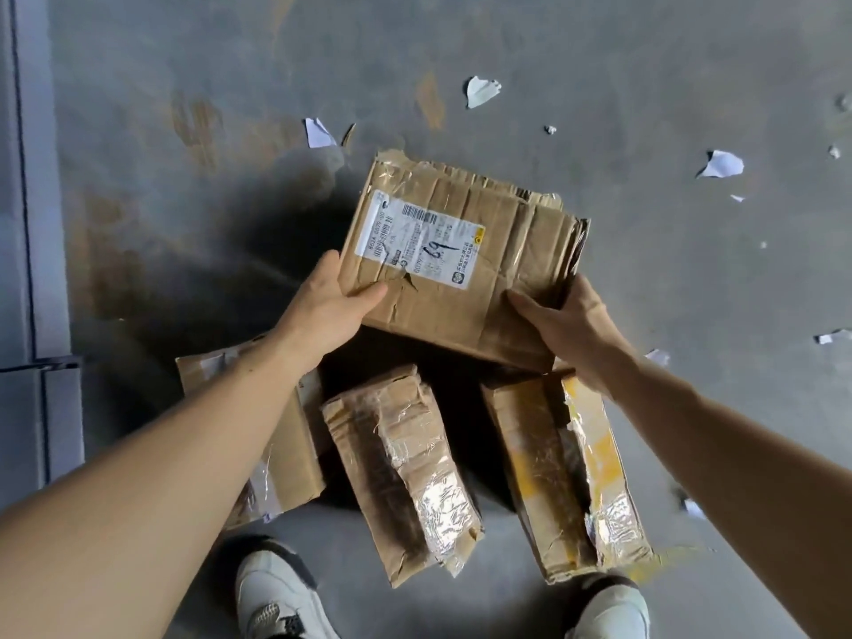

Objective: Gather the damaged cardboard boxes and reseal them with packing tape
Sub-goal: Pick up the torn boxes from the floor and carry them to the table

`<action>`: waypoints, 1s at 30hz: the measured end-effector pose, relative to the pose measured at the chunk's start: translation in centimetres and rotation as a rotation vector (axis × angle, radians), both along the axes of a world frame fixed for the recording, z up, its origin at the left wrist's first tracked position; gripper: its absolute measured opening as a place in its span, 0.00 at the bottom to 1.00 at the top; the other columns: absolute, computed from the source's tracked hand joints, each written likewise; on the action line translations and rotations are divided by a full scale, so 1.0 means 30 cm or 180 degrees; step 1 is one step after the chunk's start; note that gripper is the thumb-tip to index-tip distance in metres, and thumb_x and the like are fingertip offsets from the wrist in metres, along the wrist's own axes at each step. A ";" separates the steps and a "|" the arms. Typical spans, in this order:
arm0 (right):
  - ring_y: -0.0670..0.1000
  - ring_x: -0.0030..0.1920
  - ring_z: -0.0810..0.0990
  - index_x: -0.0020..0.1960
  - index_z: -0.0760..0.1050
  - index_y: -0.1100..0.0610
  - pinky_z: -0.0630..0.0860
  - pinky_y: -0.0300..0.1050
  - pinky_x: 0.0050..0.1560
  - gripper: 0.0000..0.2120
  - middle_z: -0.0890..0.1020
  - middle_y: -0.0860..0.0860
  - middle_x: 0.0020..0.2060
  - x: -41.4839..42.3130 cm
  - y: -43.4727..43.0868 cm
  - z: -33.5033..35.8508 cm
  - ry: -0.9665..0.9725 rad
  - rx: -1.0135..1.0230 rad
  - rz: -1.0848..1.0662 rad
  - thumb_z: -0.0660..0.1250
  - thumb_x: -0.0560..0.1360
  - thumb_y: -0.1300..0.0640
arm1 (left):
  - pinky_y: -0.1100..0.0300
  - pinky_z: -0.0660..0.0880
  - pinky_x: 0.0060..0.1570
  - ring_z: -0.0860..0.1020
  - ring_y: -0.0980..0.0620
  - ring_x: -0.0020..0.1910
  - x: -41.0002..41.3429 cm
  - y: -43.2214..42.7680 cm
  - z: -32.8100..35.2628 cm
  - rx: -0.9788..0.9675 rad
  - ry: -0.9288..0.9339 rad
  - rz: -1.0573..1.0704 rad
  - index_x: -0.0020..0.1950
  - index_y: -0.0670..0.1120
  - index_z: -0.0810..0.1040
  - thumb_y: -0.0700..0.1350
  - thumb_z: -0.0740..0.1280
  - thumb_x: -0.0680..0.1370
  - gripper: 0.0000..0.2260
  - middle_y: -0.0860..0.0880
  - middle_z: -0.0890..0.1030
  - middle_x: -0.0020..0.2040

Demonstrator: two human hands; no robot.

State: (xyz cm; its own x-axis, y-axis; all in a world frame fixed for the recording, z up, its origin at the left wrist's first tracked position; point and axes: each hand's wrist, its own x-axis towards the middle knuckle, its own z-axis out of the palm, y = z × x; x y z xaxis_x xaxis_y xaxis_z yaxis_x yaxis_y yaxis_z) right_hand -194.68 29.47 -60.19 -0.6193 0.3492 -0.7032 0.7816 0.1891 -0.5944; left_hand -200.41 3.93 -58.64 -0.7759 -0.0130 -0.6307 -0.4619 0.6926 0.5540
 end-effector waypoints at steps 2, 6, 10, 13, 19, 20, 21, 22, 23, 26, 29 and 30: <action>0.53 0.56 0.80 0.66 0.70 0.54 0.81 0.53 0.57 0.27 0.79 0.50 0.58 0.015 0.011 0.013 0.0168 0.0029 0.0168 0.75 0.73 0.46 | 0.61 0.69 0.39 0.76 0.58 0.48 0.018 -0.003 0.024 0.0116 0.0050 0.0020 0.58 0.52 0.72 0.50 0.67 0.80 0.09 0.54 0.78 0.51; 0.53 0.45 0.80 0.57 0.70 0.57 0.81 0.57 0.47 0.15 0.80 0.54 0.49 0.038 0.022 0.039 0.0657 0.0233 0.0638 0.72 0.76 0.56 | 0.61 0.66 0.36 0.75 0.57 0.47 0.073 -0.002 0.064 0.0022 0.0158 0.0050 0.56 0.51 0.71 0.44 0.63 0.82 0.04 0.54 0.77 0.49; 0.53 0.42 0.75 0.53 0.65 0.57 0.80 0.55 0.44 0.12 0.78 0.50 0.42 0.049 0.007 0.031 0.1134 0.0080 0.0947 0.67 0.78 0.67 | 0.60 0.67 0.36 0.75 0.55 0.44 0.075 -0.027 0.064 -0.0124 0.0383 0.0120 0.53 0.51 0.69 0.41 0.61 0.83 0.05 0.52 0.78 0.49; 0.53 0.37 0.69 0.50 0.61 0.58 0.73 0.48 0.39 0.14 0.75 0.50 0.38 0.043 0.001 -0.002 0.1404 0.0233 0.1153 0.63 0.76 0.73 | 0.58 0.71 0.40 0.76 0.52 0.45 0.063 -0.047 0.039 -0.0102 0.0533 0.0134 0.51 0.51 0.68 0.40 0.62 0.82 0.06 0.50 0.78 0.47; 0.55 0.40 0.78 0.56 0.64 0.55 0.77 0.50 0.41 0.21 0.78 0.52 0.41 0.048 0.021 -0.049 0.1604 0.0383 0.1417 0.59 0.71 0.77 | 0.55 0.73 0.48 0.78 0.52 0.52 0.104 -0.050 -0.013 -0.0220 0.0315 0.0300 0.58 0.52 0.71 0.39 0.69 0.77 0.14 0.57 0.80 0.51; 0.54 0.45 0.80 0.57 0.68 0.52 0.78 0.45 0.45 0.25 0.81 0.50 0.44 0.058 0.018 -0.053 0.1498 0.0425 0.1391 0.60 0.70 0.77 | 0.57 0.71 0.49 0.77 0.52 0.53 0.097 -0.050 -0.011 -0.0336 0.0140 0.0291 0.63 0.51 0.69 0.43 0.71 0.76 0.18 0.56 0.78 0.52; 0.51 0.47 0.81 0.56 0.71 0.49 0.77 0.38 0.46 0.26 0.82 0.47 0.44 0.072 0.014 -0.057 0.1362 0.0490 0.1369 0.62 0.69 0.77 | 0.57 0.70 0.50 0.75 0.53 0.53 0.087 -0.052 -0.006 -0.0387 -0.0068 0.0278 0.67 0.51 0.68 0.49 0.73 0.75 0.24 0.56 0.76 0.53; 0.50 0.47 0.81 0.53 0.74 0.49 0.75 0.30 0.42 0.24 0.81 0.46 0.41 0.083 0.013 -0.063 0.1156 0.0565 0.1370 0.64 0.69 0.76 | 0.57 0.70 0.53 0.74 0.53 0.54 0.074 -0.059 0.005 -0.0314 -0.0205 0.0273 0.69 0.51 0.67 0.57 0.75 0.72 0.30 0.56 0.76 0.55; 0.50 0.44 0.80 0.48 0.74 0.51 0.71 0.25 0.36 0.19 0.80 0.44 0.37 0.093 0.004 -0.054 0.0906 0.0620 0.1379 0.65 0.69 0.74 | 0.56 0.71 0.57 0.74 0.54 0.57 0.063 -0.073 0.029 -0.0143 -0.0254 0.0294 0.70 0.53 0.68 0.66 0.74 0.68 0.35 0.57 0.76 0.58; 0.51 0.42 0.78 0.48 0.75 0.53 0.67 0.24 0.31 0.12 0.77 0.42 0.35 0.097 0.014 -0.049 0.0489 0.0671 0.1492 0.67 0.73 0.69 | 0.51 0.67 0.66 0.72 0.53 0.65 0.036 -0.087 0.109 0.0404 -0.0087 0.0754 0.71 0.58 0.68 0.79 0.61 0.65 0.41 0.57 0.74 0.66; 0.52 0.44 0.81 0.57 0.70 0.53 0.74 0.35 0.39 0.18 0.80 0.48 0.44 0.077 0.023 -0.023 0.0604 0.0458 0.1467 0.70 0.72 0.67 | 0.53 0.69 0.64 0.72 0.53 0.67 0.014 -0.057 0.151 0.0537 0.0105 0.1040 0.70 0.60 0.70 0.78 0.58 0.69 0.35 0.56 0.74 0.68; 0.52 0.40 0.79 0.58 0.66 0.54 0.75 0.42 0.39 0.20 0.79 0.50 0.42 0.071 0.024 -0.007 0.0656 0.0385 0.1441 0.70 0.72 0.67 | 0.57 0.71 0.57 0.75 0.56 0.62 0.008 -0.040 0.159 0.0537 0.0168 0.1078 0.65 0.60 0.74 0.75 0.59 0.72 0.29 0.57 0.77 0.63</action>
